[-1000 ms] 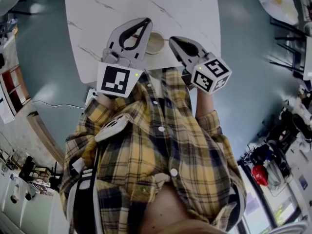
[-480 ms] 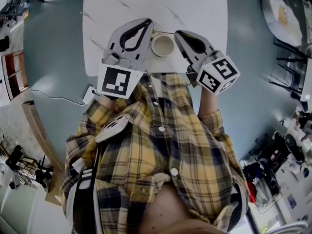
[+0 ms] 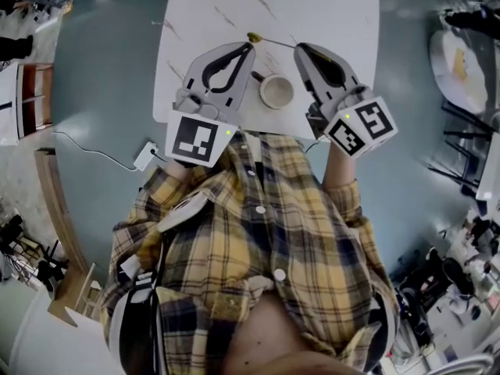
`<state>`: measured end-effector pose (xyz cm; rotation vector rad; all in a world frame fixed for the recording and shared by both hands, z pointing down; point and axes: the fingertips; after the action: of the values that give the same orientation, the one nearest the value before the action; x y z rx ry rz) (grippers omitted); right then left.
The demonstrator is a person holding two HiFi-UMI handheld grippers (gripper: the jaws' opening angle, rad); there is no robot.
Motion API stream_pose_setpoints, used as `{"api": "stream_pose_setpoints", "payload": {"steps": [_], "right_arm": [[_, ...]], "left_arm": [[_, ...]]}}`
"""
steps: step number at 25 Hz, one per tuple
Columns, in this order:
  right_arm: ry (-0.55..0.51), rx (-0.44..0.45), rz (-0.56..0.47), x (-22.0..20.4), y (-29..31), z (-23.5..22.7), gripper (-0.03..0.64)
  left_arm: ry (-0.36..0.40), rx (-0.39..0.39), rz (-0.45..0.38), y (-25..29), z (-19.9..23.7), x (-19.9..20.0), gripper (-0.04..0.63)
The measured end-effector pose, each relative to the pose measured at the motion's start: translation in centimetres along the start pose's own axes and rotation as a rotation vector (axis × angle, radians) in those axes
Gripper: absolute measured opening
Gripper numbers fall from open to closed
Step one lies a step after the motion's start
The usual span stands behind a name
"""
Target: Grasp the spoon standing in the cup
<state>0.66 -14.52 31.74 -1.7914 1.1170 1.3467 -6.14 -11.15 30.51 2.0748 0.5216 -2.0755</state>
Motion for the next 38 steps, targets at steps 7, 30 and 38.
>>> {"api": "stream_pose_setpoints", "payload": {"steps": [7, 30, 38], "right_arm": [[-0.035, 0.020, -0.123, 4.1, 1.6, 1.1, 0.034], [-0.107, 0.098, -0.177, 7.6, 2.2, 3.3, 0.034], [-0.100, 0.075, -0.178, 7.3, 1.6, 2.6, 0.034]], "left_arm": [[0.027, 0.042, -0.034, -0.2, 1.3, 1.8, 0.016], [0.005, 0.019, -0.046, 2.4, 1.1, 4.0, 0.015], [0.000, -0.016, -0.033, 3.2, 0.5, 3.3, 0.016]]}}
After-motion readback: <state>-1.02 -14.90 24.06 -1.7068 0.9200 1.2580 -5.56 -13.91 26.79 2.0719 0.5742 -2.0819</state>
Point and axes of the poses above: the fingertips, and each gripper's own axes: y forward along the fingers, z to its left, x out of its top, and after that the axes turned 11 degrees about -z, right-handed
